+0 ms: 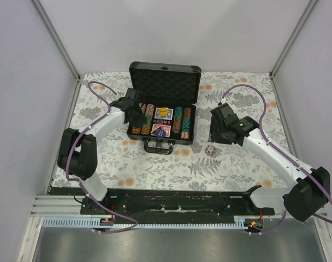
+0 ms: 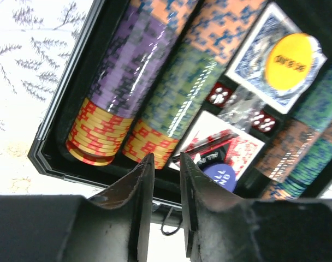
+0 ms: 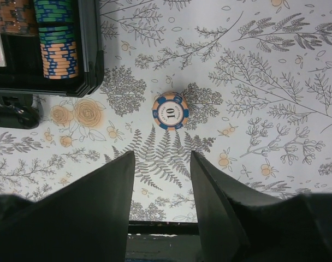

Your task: Pack up texas hold em set

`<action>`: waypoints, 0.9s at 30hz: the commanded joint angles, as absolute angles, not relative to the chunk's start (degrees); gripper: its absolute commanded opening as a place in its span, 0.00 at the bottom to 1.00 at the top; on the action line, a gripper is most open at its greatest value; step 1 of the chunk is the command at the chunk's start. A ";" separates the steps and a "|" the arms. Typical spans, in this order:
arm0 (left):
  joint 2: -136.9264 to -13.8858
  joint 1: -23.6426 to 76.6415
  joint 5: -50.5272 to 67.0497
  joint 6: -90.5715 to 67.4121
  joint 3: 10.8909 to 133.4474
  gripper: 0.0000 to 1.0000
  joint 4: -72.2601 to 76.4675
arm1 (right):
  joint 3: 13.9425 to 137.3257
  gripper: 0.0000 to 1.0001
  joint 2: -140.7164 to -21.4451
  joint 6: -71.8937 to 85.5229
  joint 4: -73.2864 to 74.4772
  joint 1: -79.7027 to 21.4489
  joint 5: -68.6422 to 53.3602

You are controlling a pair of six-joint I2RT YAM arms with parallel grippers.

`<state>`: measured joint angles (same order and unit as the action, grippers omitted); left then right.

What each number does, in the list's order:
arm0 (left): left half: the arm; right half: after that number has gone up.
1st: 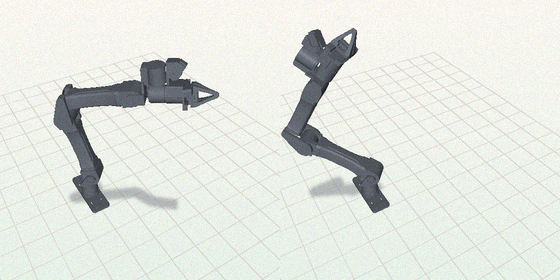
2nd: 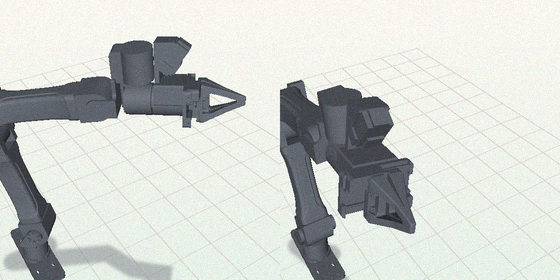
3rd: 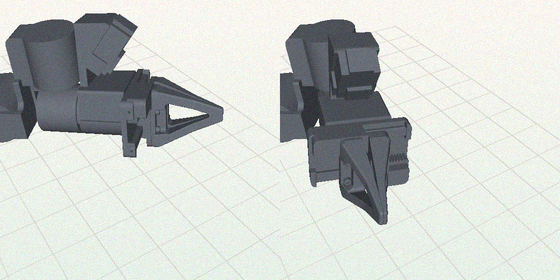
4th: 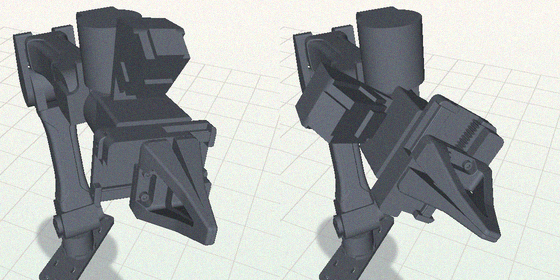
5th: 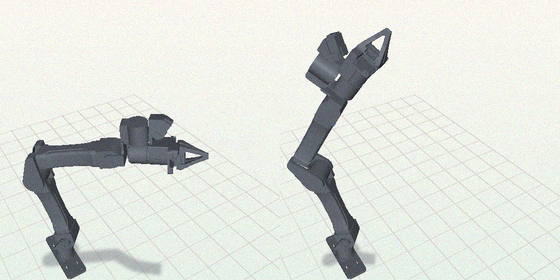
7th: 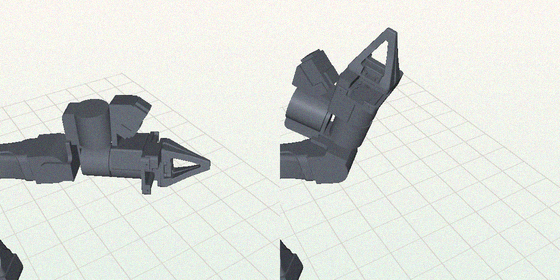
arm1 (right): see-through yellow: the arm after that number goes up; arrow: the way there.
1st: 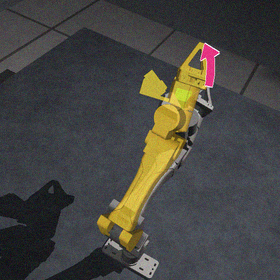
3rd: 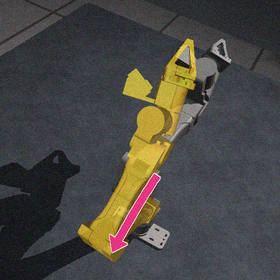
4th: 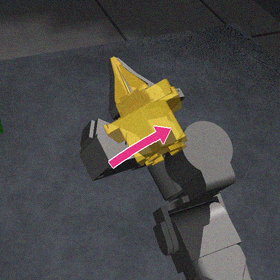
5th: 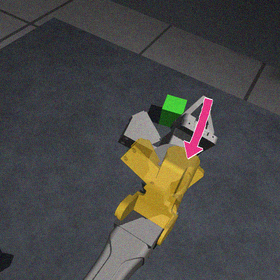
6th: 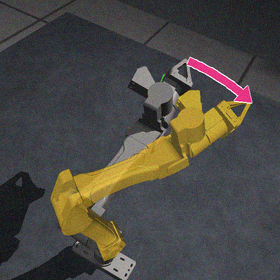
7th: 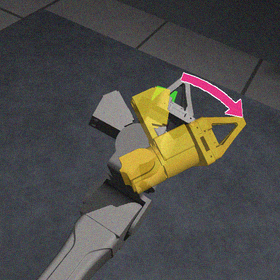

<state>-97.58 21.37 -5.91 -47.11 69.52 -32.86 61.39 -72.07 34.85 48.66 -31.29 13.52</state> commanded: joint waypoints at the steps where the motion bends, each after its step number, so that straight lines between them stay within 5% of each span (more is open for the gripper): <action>1: -93.35 21.71 -6.33 -46.14 74.97 0.36 -34.01 | 62.58 0.56 -73.56 36.91 50.45 -30.06 13.18; 12: -84.03 22.15 -3.43 -44.74 72.78 0.51 -35.95 | 59.07 0.86 -80.06 37.62 46.33 -28.13 9.49; 27: -74.01 22.15 -2.20 -42.89 65.74 0.66 -38.06 | 56.08 0.84 -90.79 37.88 38.94 -26.46 5.89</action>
